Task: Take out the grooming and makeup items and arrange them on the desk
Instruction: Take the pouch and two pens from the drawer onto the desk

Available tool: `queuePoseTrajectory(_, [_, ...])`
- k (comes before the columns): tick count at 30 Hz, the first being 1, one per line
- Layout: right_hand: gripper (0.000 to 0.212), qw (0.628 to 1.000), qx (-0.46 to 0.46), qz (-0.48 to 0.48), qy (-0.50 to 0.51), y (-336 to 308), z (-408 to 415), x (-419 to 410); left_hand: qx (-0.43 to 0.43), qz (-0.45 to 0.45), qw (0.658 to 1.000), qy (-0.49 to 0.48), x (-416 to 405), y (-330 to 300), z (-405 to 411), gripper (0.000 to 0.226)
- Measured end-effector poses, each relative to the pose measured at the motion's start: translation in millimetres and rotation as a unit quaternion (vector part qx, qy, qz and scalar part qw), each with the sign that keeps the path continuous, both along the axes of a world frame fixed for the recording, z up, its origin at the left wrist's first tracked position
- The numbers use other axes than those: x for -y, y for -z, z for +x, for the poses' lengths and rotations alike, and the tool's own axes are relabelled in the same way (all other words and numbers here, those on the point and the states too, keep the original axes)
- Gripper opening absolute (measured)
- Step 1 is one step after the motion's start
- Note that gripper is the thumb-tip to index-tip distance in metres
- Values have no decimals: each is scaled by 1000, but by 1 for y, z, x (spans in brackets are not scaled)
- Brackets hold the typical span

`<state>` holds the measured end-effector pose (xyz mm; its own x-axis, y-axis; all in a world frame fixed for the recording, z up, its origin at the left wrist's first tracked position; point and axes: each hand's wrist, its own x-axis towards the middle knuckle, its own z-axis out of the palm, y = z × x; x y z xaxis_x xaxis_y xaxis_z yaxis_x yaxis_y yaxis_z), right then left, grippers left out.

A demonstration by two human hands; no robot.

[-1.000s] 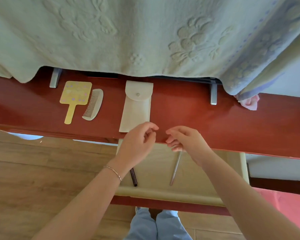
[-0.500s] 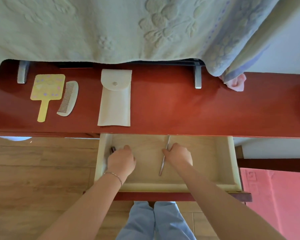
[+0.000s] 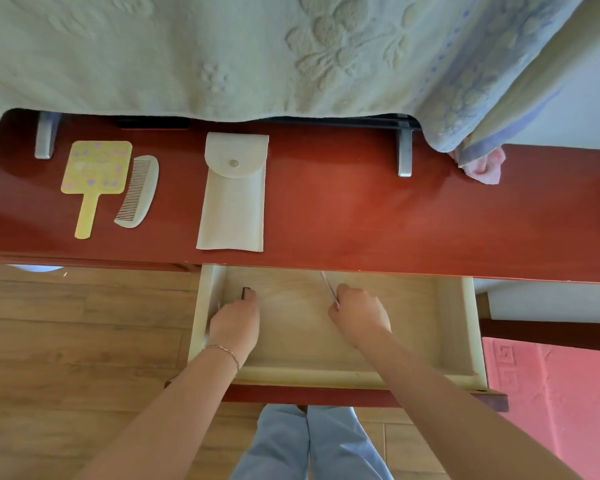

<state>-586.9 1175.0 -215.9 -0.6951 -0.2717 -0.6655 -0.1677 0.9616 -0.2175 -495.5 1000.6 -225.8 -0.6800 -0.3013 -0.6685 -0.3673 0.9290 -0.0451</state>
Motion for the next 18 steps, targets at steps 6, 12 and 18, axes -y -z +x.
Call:
queuePoseTrajectory(6, [9, 985, -16, -14, -170, -45, 1, -8, -54, 138, 984, 99, -12, -41, -16, 34])
queuePoseTrajectory(12, [6, 985, -19, -169, -1, -105, -15, -25, -153, 241, 957, 48, -6, -109, -37, 27])
queuePoseTrajectory(18, [19, 958, -83, -233, 144, -119, -77, 7, -332, 171, 927, -41, 0, -128, -100, 29])
